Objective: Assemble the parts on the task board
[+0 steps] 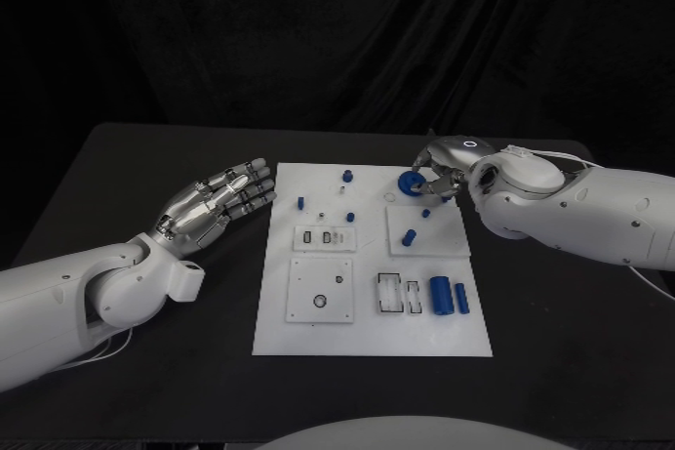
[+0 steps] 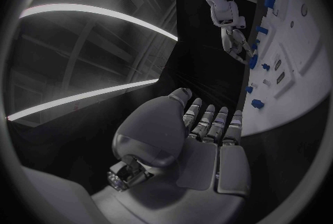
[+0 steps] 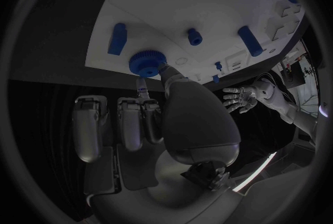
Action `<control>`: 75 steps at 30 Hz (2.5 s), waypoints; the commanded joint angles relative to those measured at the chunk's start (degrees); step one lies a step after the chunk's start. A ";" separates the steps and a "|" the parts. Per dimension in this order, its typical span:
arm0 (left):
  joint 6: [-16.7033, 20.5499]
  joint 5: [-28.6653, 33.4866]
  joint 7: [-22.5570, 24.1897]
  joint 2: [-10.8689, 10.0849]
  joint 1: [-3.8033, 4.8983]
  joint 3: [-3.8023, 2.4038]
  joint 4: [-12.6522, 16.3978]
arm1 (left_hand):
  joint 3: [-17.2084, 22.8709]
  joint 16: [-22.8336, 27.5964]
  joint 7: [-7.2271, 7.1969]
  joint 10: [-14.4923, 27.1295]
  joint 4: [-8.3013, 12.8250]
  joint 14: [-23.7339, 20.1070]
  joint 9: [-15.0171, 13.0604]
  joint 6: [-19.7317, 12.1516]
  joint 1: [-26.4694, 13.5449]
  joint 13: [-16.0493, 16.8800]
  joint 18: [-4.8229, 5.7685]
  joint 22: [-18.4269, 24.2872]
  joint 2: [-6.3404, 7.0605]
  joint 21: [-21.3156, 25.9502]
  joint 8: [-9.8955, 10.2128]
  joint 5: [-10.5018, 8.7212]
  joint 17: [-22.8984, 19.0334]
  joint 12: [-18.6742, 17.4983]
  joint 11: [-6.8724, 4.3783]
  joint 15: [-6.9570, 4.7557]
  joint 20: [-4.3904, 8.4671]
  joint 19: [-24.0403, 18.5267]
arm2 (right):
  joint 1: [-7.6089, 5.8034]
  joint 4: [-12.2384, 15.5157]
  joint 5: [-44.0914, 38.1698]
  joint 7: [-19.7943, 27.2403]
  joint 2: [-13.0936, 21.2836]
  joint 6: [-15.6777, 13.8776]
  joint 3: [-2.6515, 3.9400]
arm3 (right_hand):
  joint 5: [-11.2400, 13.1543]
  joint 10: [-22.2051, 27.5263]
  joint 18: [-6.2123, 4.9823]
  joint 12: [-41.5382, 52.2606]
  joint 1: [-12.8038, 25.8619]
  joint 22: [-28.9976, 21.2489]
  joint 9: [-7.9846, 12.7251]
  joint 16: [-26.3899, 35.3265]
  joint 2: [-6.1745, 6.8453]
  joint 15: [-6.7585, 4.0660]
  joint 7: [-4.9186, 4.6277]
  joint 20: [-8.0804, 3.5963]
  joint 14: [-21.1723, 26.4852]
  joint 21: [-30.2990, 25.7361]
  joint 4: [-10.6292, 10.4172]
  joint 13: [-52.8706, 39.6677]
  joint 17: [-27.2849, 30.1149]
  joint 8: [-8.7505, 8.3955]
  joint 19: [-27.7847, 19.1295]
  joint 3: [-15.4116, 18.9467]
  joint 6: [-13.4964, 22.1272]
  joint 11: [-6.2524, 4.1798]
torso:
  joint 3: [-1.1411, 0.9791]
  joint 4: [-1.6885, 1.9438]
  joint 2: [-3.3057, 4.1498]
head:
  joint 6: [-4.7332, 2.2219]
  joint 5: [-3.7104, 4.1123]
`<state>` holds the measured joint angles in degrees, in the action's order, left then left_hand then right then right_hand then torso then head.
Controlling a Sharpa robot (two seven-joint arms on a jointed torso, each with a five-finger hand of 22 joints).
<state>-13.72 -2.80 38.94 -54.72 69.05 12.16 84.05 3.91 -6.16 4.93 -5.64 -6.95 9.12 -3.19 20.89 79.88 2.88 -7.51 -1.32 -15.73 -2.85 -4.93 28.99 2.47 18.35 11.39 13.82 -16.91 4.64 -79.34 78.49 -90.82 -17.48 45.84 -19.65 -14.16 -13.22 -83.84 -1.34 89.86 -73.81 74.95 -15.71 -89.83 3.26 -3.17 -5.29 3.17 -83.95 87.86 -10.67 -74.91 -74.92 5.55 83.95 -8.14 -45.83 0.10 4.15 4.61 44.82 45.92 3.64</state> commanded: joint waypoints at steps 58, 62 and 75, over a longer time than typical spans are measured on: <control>-1.99 0.29 5.67 0.53 -0.98 -0.06 0.36 | 1.12 -0.38 0.51 0.21 0.13 0.15 0.01 -0.16 -1.02 -0.02 0.87 -0.06 -0.06 -0.10 0.23 0.13 0.00 -0.03 0.27 0.43 0.07 0.34 | -2.92 5.36 -0.54 5.06 -5.59 -2.28 0.08 | -7.19 -6.16 0.65 0.14 -4.45 14.09 -14.50 -0.17 -2.05 -0.22 0.07 -0.14 -6.05 -0.18 8.03 -15.09 -15.08 13.06 4.59 -4.08 -1.44 -0.04 | 0.02 -0.03 -0.03 | -0.05 -0.40; -1.98 0.29 5.62 0.72 -1.00 -0.06 0.24 | 1.27 -0.47 0.53 0.21 0.16 0.23 0.00 -0.10 -1.09 -0.02 0.92 -0.07 -0.06 -0.12 0.22 0.13 0.02 0.03 0.27 0.50 0.07 0.38 | -2.66 3.79 -0.54 5.42 -7.88 -1.68 0.09 | -7.03 -6.16 0.64 0.14 -4.39 14.08 -14.53 -0.17 -2.05 -0.22 0.05 -0.15 -6.05 -0.22 7.98 -15.09 -15.08 13.08 4.57 -4.05 -1.35 -0.04 | -0.02 -0.01 0.03 | -0.01 -0.42; -2.15 0.29 5.72 1.38 -1.04 -0.06 -0.05 | 1.37 -0.50 0.53 0.22 0.18 0.26 0.01 -0.15 -1.15 -0.02 0.96 -0.06 -0.05 -0.11 0.23 0.13 0.02 0.00 0.26 0.54 0.06 0.38 | -1.63 -0.02 -0.54 5.44 -11.80 0.57 0.12 | -6.27 -6.16 0.59 0.14 -4.29 14.01 -14.30 -0.17 -1.91 -0.16 -0.09 -0.13 -6.05 -0.42 7.86 -15.09 -15.08 12.58 4.46 -4.04 -0.13 0.06 | -0.06 0.30 0.13 | -0.19 0.15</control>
<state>-15.06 -2.79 38.95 -53.47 68.10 12.15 83.89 4.94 -6.42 5.13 -5.62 -6.88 9.34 -3.19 20.69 79.36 2.88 -7.52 -1.32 -15.79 -2.85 -4.93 28.99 2.46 18.35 11.35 14.04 -16.91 4.64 -81.15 78.77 -91.02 -12.35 34.11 -20.40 -14.09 -19.65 -83.84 -1.36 89.85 -78.45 74.95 -10.60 -89.83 1.45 -3.17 -5.41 3.17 -83.95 87.37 -2.42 -74.93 -74.91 18.39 83.95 -12.06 -46.08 0.11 4.11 4.83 44.90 45.74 3.76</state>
